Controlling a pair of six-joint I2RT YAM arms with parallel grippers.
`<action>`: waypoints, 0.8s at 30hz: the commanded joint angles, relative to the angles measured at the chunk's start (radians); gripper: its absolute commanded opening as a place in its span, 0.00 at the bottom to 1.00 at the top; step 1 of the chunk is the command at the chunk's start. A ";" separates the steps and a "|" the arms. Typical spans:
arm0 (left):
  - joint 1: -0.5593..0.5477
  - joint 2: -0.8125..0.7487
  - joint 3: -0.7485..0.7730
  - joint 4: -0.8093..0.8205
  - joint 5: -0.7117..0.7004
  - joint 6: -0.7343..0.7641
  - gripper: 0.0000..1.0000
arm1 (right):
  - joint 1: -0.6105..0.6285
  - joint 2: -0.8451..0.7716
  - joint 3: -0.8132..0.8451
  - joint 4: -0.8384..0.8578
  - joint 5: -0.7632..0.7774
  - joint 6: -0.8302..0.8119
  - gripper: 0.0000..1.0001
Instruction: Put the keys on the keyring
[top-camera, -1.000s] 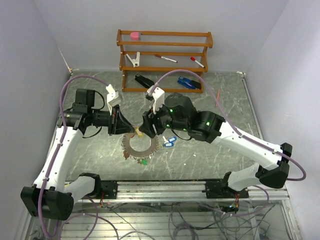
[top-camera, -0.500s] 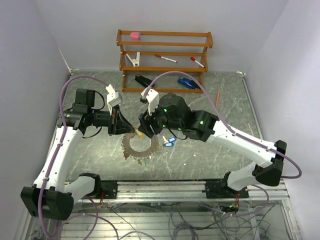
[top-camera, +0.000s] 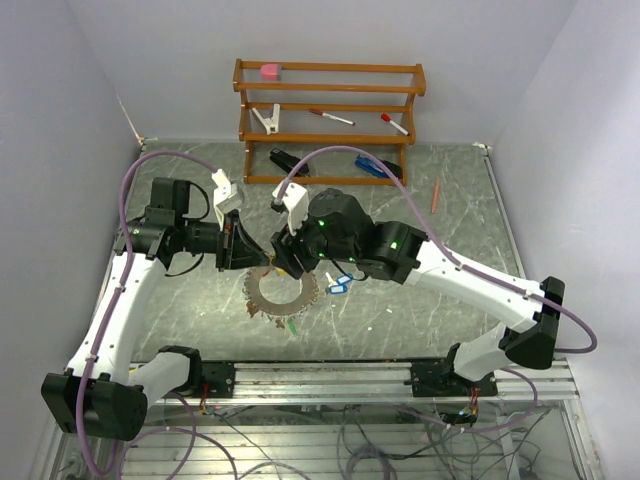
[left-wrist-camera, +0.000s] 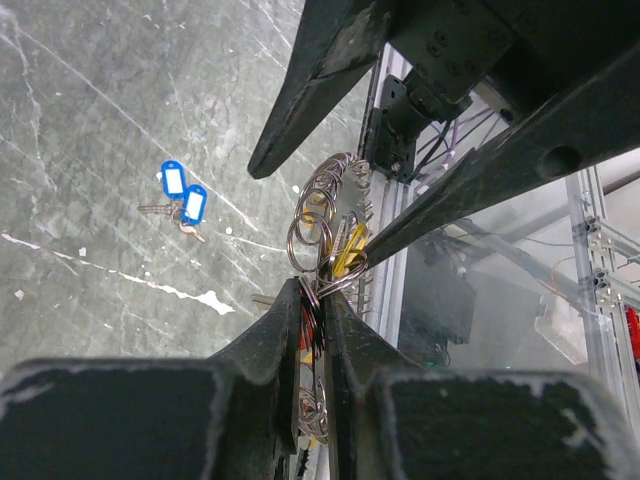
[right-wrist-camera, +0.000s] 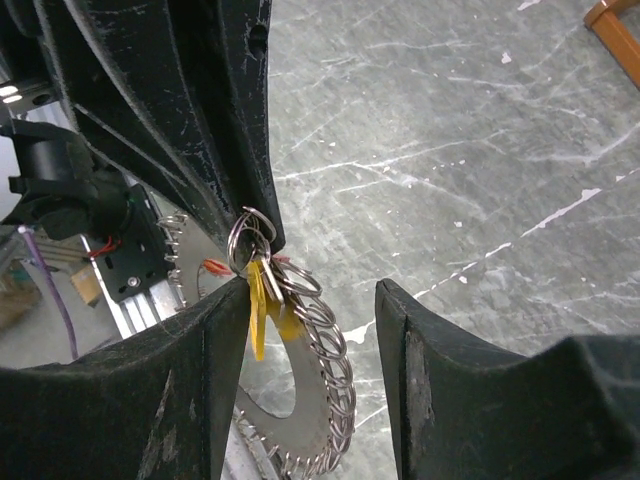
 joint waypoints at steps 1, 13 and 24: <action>0.000 -0.018 0.037 -0.015 0.075 0.002 0.07 | 0.007 0.024 0.043 -0.005 0.043 -0.030 0.52; 0.000 -0.030 0.022 -0.002 0.083 -0.016 0.07 | 0.004 0.017 0.068 -0.001 0.125 -0.057 0.52; 0.000 -0.035 0.017 0.000 0.081 -0.019 0.07 | 0.004 0.024 0.116 -0.026 0.169 -0.100 0.53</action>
